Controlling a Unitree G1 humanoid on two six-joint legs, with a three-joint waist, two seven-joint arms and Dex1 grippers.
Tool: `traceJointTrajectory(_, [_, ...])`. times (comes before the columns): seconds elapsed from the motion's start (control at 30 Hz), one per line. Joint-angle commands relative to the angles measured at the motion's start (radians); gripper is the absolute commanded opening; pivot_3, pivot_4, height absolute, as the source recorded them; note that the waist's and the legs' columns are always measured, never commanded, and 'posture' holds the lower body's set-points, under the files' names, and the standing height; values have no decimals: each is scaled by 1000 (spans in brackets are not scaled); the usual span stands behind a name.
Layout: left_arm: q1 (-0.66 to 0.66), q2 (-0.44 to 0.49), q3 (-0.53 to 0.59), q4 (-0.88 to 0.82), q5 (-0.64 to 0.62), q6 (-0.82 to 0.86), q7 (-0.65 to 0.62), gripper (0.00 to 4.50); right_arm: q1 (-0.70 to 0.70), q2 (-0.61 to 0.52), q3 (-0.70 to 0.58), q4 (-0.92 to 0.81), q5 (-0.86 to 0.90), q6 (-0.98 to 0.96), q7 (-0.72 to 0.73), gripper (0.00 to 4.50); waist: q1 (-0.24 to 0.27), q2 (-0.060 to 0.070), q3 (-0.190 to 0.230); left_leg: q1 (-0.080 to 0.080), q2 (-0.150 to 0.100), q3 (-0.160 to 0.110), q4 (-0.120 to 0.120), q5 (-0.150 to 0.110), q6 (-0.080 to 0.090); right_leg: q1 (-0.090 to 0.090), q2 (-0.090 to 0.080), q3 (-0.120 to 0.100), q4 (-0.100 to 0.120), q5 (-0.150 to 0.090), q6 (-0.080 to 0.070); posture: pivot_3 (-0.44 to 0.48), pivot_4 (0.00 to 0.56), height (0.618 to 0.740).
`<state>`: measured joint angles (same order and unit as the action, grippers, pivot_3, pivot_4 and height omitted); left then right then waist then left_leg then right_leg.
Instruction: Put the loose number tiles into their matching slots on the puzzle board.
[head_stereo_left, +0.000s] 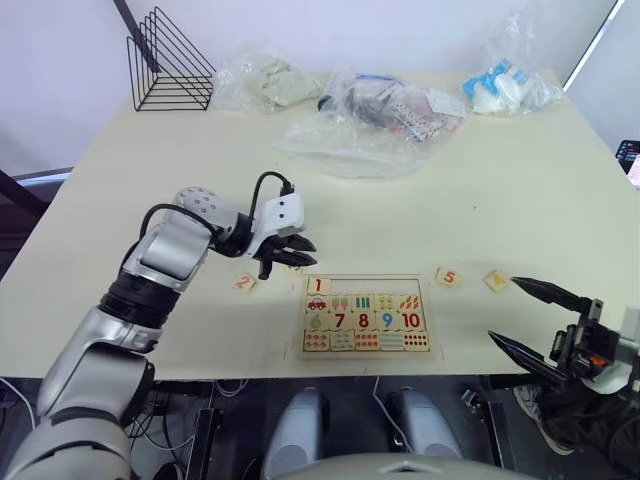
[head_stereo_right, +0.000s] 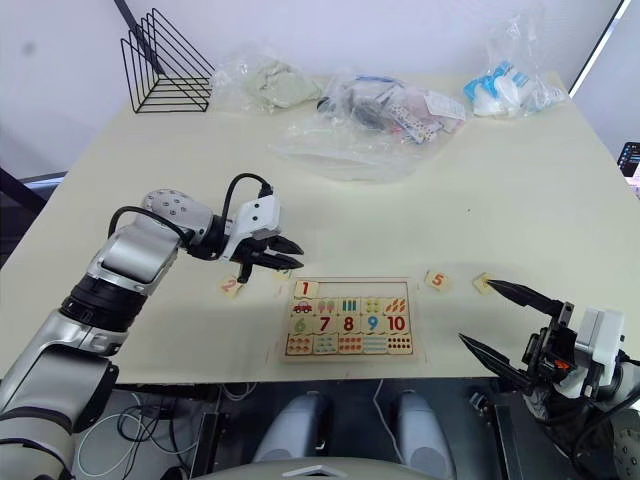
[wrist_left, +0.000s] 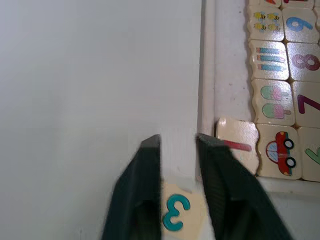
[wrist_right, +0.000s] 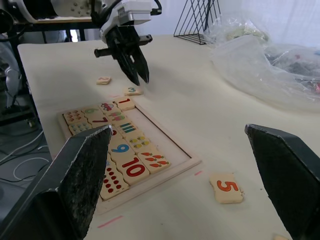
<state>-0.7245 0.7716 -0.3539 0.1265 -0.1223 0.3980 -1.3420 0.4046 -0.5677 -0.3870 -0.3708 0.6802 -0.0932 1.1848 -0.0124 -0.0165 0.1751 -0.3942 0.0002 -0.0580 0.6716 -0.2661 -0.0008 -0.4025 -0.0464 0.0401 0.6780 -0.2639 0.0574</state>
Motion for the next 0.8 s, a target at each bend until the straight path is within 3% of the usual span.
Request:
traceJointTrajectory(0.03, [-4,-22,30,64,-16,-134,-46,183,51,14,-39,0,6,-49,28,4500,0,0,0,0,0,0,0,0,0,0,0,0,0,0,0,0,150,740])
traceJointTrajectory(0.33, [-17,-48,10,189,29,-305,-107,183,83,-4,-79,79,22,-97,105,4500,-1,0,0,0,0,1,0,0,0,0,0,0,0,0,0,0,150,740])
traceJointTrajectory(0.8, [15,-42,20,179,37,-328,-153,183,42,-49,-75,119,25,-89,166,4500,-1,0,0,0,0,0,0,0,0,0,0,0,0,0,0,0,150,740])
